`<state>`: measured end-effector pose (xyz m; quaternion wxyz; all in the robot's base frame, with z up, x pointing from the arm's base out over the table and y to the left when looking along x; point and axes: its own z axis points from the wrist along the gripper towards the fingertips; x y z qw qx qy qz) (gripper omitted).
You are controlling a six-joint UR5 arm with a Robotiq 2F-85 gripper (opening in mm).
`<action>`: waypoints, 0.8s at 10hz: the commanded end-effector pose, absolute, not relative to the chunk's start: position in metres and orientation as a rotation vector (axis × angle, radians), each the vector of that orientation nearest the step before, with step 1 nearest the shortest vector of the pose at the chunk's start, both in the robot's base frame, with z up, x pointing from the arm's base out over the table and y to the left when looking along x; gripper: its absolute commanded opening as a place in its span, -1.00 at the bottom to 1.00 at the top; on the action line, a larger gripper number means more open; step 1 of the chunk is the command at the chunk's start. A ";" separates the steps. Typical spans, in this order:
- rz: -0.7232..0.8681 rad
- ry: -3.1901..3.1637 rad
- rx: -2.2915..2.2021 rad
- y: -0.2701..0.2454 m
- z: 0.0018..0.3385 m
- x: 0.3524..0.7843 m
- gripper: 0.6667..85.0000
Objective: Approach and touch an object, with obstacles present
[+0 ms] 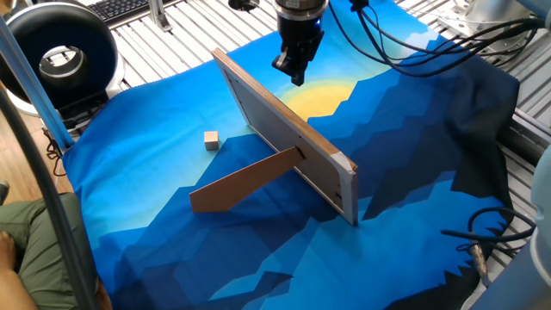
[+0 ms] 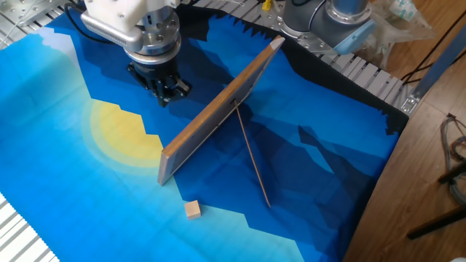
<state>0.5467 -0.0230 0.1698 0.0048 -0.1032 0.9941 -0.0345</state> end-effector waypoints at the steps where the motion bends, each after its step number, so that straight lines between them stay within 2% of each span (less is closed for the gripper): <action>1: -0.111 3.085 -0.370 -0.025 0.169 0.554 -0.99; 3: -0.121 3.063 -0.376 -0.026 0.169 0.560 -0.99; 5: -0.056 2.951 -0.376 -0.012 0.172 0.587 -0.99; 7: 0.023 2.914 -0.407 0.004 0.173 0.594 -0.99; 8: -0.075 2.971 -0.428 -0.015 0.171 0.581 -0.99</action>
